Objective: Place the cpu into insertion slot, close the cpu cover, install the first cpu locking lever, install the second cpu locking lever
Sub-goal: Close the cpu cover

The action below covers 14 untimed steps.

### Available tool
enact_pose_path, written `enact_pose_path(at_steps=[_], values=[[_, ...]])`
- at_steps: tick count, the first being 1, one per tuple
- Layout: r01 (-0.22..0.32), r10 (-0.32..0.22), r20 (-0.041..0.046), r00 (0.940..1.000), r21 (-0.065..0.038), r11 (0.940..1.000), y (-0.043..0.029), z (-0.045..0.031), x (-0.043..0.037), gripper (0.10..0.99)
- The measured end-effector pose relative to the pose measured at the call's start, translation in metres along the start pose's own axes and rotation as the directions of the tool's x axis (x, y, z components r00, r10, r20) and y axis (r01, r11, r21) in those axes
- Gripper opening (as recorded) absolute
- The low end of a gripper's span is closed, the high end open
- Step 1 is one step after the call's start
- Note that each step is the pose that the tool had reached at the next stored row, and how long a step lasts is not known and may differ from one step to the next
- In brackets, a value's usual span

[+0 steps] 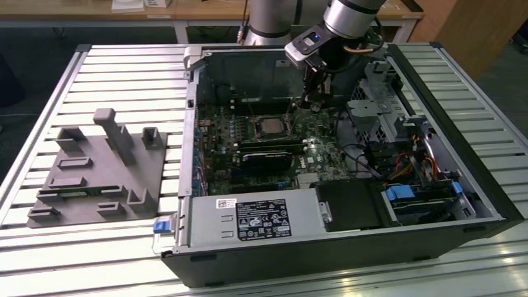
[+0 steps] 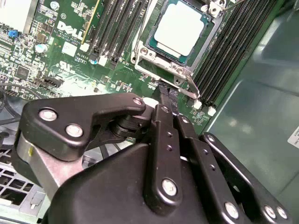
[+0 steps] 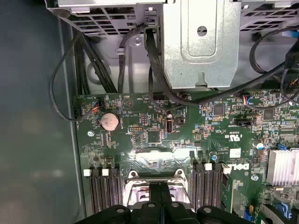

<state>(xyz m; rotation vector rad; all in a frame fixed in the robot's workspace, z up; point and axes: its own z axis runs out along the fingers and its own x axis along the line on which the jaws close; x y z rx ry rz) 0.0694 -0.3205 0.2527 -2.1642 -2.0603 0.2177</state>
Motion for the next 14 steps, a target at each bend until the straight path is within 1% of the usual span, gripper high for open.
enact_pose_path(at_steps=[7,11,14], values=[[0.000,0.000,-0.0002,1.0000,-0.003,1.0000,-0.0015,0.0003,0.0000,0.106],[0.000,0.000,-0.0005,1.0000,-0.009,1.0000,-0.0040,0.0009,-0.0002,0.106],[0.000,0.000,-0.0004,1.0000,-0.010,1.0000,-0.0046,0.0010,-0.0002,0.106]])
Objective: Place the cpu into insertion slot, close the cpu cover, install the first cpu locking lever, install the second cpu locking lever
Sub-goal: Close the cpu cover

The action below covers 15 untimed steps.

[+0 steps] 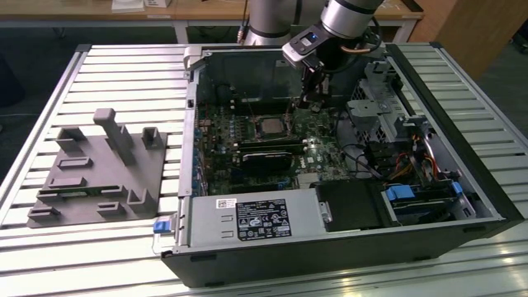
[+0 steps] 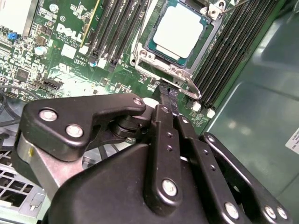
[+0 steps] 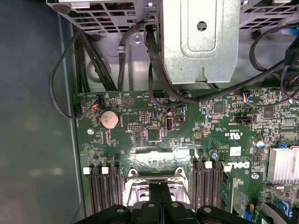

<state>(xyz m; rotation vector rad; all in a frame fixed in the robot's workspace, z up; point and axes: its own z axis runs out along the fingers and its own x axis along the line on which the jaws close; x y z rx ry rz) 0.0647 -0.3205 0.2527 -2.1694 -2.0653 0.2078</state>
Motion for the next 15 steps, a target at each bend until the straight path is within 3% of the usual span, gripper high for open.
enact_pose_path(at_steps=[8,15], values=[[0.014,-0.014,-0.0059,0.9999,-0.020,0.9997,-0.0052,0.0020,-0.0005,0.106],[0.022,-0.022,-0.0097,0.9997,-0.031,0.9993,-0.0153,0.0049,-0.0014,0.106]])
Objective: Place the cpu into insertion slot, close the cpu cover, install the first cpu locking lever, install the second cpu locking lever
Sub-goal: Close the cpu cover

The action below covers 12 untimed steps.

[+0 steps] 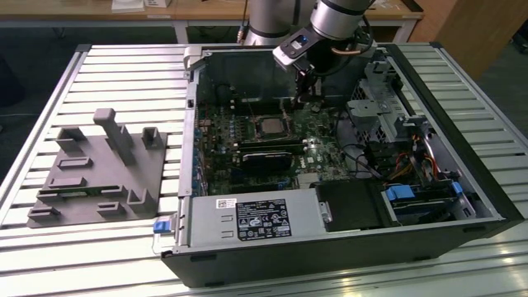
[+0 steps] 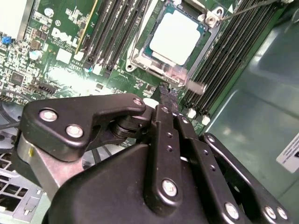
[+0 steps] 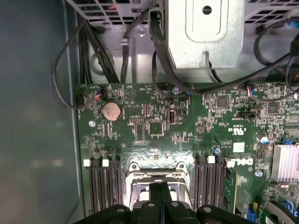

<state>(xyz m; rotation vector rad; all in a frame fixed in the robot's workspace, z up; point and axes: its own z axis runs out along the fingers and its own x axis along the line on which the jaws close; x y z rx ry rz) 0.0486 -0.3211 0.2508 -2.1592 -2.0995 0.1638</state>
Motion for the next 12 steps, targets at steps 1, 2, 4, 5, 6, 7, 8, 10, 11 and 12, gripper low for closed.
enact_pose_path(at_steps=[1,2,4,5,6,7,8,10,11,12], values=[[0.001,-0.001,-0.0003,1.0000,-0.001,1.0000,-0.0014,0.0003,-0.0001,0.106],[0.002,-0.002,-0.0003,1.0000,-0.002,1.0000,-0.0023,0.0005,-0.0002,0.106],[0.002,-0.002,-0.0002,1.0000,-0.002,1.0000,-0.0024,0.0005,-0.0003,0.106],[0.002,-0.002,-0.0002,1.0000,-0.002,1.0000,-0.0024,0.0005,-0.0002,0.106],[0.002,-0.002,-0.0002,1.0000,-0.002,1.0000,-0.0024,0.0005,-0.0002,0.106],[0.002,-0.002,-0.0002,1.0000,-0.002,1.0000,-0.0024,0.0005,-0.0002,0.106],[0.002,-0.002,-0.0003,1.0000,-0.002,1.0000,-0.0024,0.0005,-0.0002,0.106],[0.003,-0.003,-0.0067,1.0000,-0.009,1.0000,-0.0026,0.0007,-0.0004,0.106],[0.004,-0.005,-0.0125,0.9999,-0.017,0.9998,-0.0028,0.0008,-0.0007,0.106],[0.005,-0.006,-0.0183,0.9998,-0.025,0.9997,-0.0030,0.0009,-0.0010,0.106]])
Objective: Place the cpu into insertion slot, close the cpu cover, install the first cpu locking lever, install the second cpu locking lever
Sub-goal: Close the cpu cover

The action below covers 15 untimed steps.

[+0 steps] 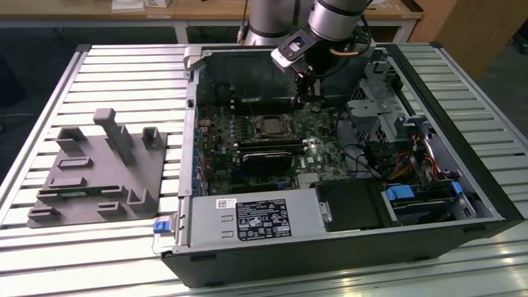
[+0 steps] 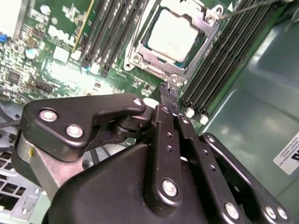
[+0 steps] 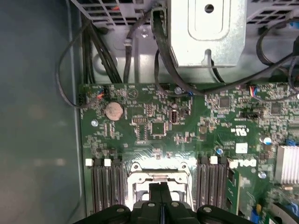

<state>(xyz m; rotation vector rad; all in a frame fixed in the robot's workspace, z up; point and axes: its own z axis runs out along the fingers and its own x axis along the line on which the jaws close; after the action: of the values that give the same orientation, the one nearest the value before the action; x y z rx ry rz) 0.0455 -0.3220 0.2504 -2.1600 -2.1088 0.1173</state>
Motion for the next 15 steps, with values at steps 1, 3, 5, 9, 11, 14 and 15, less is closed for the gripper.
enact_pose_path(at_steps=[1,3,5,9,11,14,15], values=[[0.001,-0.001,-0.0060,1.0000,-0.007,1.0000,-0.0003,0.0001,-0.0002,0.106],[0.004,-0.005,-0.0180,0.9998,-0.018,0.9998,-0.0009,0.0007,-0.0006,0.106],[0.008,-0.008,-0.0270,0.9996,-0.024,0.9997,-0.0019,0.0015,-0.0009,0.106],[0.018,-0.019,-0.0427,0.9989,-0.027,0.9995,-0.0043,0.0048,-0.0016,0.106],[0.024,-0.025,-0.0493,0.9985,-0.028,0.9993,-0.0056,0.0065,-0.0021,0.106],[0.031,-0.033,-0.0584,0.9978,-0.029,0.9991,-0.0073,0.0093,-0.0033,0.106],[0.033,-0.035,-0.0611,0.9975,-0.030,0.9990,-0.0079,0.0102,-0.0038,0.106]])
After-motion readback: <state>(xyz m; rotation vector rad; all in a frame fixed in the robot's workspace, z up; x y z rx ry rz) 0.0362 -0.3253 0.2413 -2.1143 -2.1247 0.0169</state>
